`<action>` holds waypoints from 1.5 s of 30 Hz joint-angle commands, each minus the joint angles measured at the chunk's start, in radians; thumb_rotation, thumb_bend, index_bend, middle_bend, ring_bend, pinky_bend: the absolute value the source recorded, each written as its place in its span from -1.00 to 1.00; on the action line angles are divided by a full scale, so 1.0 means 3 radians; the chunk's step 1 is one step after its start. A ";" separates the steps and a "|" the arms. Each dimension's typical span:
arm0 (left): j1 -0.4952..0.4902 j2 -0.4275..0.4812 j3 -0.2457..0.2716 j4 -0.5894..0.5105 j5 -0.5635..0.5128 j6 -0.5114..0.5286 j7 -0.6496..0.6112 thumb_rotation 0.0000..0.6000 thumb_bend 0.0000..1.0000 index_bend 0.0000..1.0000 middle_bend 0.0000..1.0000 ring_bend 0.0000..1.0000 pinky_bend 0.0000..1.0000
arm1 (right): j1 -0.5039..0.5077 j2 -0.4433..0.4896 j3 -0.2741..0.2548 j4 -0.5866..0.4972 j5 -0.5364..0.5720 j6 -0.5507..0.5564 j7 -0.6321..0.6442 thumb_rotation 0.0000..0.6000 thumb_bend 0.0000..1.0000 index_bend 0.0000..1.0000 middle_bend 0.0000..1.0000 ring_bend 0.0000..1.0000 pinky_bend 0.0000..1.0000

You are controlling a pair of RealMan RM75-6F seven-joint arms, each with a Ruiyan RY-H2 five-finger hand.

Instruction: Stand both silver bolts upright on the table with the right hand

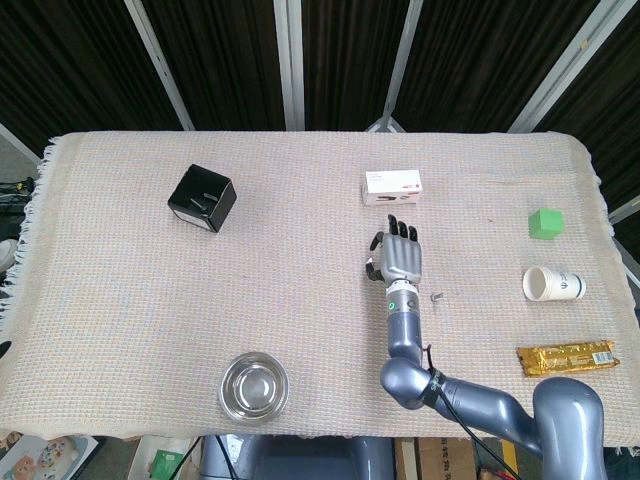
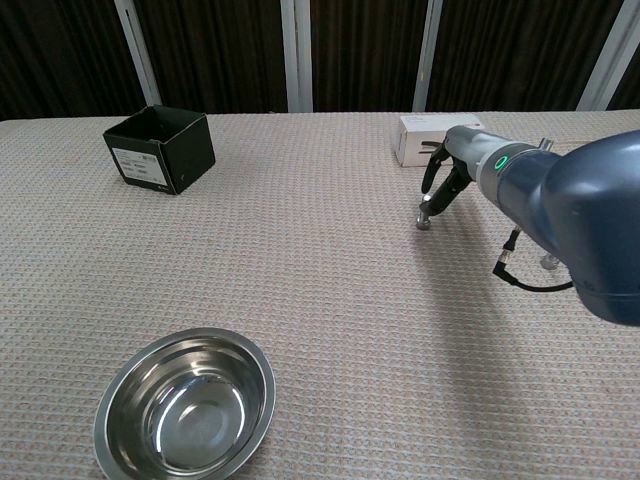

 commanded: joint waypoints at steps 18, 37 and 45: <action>0.0007 0.0005 -0.0009 0.0007 -0.0013 0.0007 -0.0025 1.00 -0.87 -0.59 -0.74 -0.96 -0.94 | -0.0046 0.0152 -0.0025 -0.0218 0.0007 0.0127 -0.0001 1.00 -0.31 -0.09 -0.99 -0.91 -0.98; 0.0022 -0.0003 -0.0005 -0.0023 0.0005 0.0048 0.0020 1.00 -0.87 -0.59 -0.74 -0.96 -0.94 | -0.0899 0.1658 -0.0076 -0.2128 -0.0671 0.0743 0.0312 1.00 -0.38 -0.50 -0.99 -0.97 -1.00; 0.0015 -0.0025 0.0021 -0.0054 0.0051 0.0055 0.0103 1.00 -0.87 -0.59 -0.74 -0.96 -0.94 | -0.1847 0.2470 -0.0785 -0.2622 -0.1820 0.0806 0.1205 1.00 -0.48 -0.64 -0.99 -0.99 -1.00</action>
